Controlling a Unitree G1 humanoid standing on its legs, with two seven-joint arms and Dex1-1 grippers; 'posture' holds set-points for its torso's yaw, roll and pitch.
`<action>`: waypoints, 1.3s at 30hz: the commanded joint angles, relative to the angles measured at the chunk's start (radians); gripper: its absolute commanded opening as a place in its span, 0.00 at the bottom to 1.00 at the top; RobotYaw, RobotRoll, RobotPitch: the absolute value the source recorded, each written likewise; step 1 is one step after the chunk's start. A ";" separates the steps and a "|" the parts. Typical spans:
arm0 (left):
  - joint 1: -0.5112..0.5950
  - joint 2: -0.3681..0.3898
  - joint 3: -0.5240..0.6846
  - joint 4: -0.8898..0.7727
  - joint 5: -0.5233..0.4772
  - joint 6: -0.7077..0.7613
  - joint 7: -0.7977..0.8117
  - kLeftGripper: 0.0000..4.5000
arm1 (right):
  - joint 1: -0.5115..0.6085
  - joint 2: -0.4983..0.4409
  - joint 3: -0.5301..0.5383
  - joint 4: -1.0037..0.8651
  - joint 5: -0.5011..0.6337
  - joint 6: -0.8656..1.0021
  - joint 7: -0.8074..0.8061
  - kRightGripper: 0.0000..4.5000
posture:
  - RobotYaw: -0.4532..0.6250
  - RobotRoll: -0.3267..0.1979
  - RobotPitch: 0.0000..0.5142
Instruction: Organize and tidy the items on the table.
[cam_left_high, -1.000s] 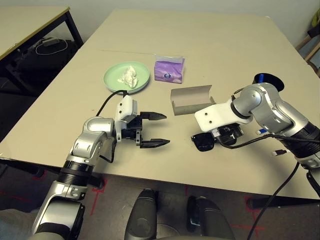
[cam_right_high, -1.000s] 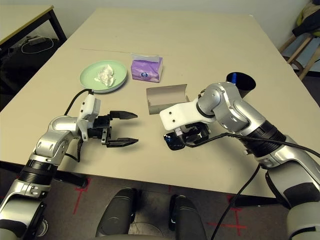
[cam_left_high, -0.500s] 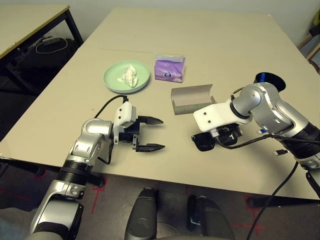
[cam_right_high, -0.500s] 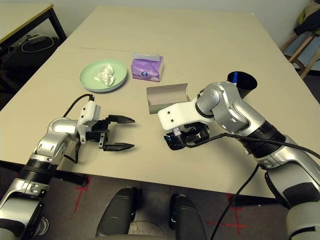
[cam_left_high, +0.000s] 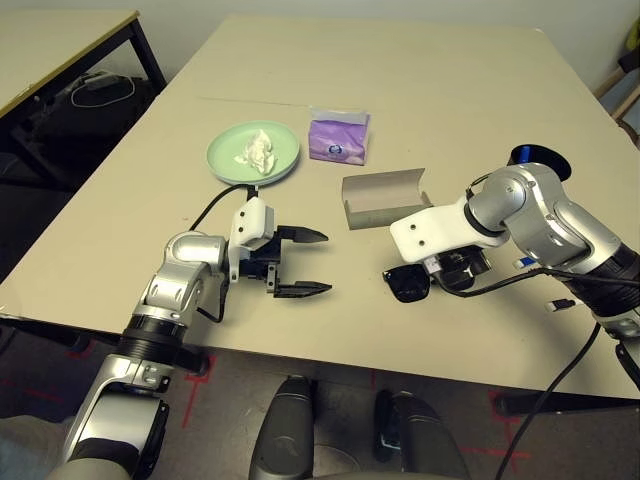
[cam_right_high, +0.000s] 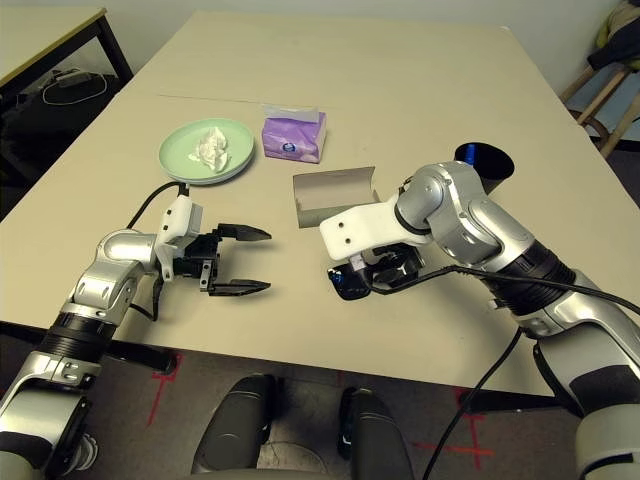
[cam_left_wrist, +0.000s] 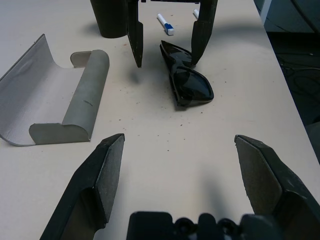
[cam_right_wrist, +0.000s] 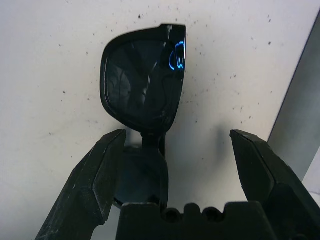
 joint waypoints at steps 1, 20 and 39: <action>0.003 0.003 -0.010 0.008 0.010 0.000 0.000 0.99 | -0.007 0.000 0.008 0.003 -0.011 0.020 0.019 1.00 | 0.67 0.62 0.26; 0.010 0.009 -0.009 -0.010 0.006 0.004 0.005 0.99 | 0.003 0.019 0.016 0.019 -0.038 0.054 0.032 1.00 | 0.67 0.62 0.27; 0.012 0.014 -0.007 -0.015 0.005 0.004 0.008 1.00 | 0.013 0.027 0.022 0.065 -0.053 0.036 0.027 0.52 | 0.68 0.62 0.27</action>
